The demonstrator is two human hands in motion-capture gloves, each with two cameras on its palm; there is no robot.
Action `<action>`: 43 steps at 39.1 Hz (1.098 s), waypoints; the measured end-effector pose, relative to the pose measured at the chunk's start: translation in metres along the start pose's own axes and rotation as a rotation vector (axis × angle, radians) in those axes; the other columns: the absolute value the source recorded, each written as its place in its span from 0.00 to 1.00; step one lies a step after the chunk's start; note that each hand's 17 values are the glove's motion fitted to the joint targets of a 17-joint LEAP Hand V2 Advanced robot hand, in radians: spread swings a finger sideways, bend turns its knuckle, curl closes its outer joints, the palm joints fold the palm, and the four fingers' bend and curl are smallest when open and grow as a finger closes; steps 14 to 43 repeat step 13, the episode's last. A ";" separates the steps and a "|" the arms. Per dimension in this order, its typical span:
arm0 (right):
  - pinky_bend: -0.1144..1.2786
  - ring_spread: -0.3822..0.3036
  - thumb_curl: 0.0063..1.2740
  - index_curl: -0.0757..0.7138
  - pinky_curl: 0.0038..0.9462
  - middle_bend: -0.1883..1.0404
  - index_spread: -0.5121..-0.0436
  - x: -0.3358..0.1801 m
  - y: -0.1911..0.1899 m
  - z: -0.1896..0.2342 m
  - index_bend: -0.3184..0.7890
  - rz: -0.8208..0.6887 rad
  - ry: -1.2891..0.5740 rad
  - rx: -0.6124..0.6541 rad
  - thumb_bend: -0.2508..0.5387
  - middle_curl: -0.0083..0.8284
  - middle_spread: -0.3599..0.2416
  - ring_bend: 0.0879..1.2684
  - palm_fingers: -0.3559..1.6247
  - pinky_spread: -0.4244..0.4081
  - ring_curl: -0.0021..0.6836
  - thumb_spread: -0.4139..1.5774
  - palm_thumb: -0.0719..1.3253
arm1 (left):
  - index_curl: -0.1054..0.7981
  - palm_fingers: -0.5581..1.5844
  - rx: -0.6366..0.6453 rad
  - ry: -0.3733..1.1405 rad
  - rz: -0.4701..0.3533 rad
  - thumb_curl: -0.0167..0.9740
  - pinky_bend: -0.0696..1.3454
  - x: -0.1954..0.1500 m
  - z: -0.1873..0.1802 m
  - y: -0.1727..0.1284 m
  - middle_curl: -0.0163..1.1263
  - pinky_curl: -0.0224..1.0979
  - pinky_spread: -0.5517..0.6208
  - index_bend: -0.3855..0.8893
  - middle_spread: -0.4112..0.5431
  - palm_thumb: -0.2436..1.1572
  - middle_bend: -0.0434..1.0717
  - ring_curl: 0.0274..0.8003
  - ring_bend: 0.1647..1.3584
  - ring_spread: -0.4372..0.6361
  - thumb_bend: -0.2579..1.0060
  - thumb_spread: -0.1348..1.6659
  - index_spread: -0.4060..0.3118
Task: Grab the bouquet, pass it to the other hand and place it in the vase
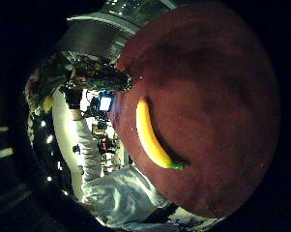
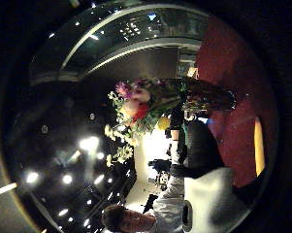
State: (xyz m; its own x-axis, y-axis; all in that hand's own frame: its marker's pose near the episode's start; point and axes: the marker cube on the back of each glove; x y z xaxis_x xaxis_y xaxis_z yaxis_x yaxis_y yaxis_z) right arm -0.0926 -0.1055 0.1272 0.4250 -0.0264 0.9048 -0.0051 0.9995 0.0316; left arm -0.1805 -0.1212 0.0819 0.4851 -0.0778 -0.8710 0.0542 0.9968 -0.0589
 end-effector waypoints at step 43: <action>0.42 0.66 0.41 0.37 0.34 0.28 0.26 0.014 -0.008 0.035 0.39 -0.429 0.149 -0.248 0.30 0.37 0.59 0.23 0.13 0.79 0.41 0.70 0.63 | 0.33 0.15 0.015 0.232 0.123 0.50 0.24 0.026 -0.007 0.008 0.25 0.26 0.90 0.36 0.82 0.55 0.18 0.32 0.23 0.86 0.19 0.60 0.74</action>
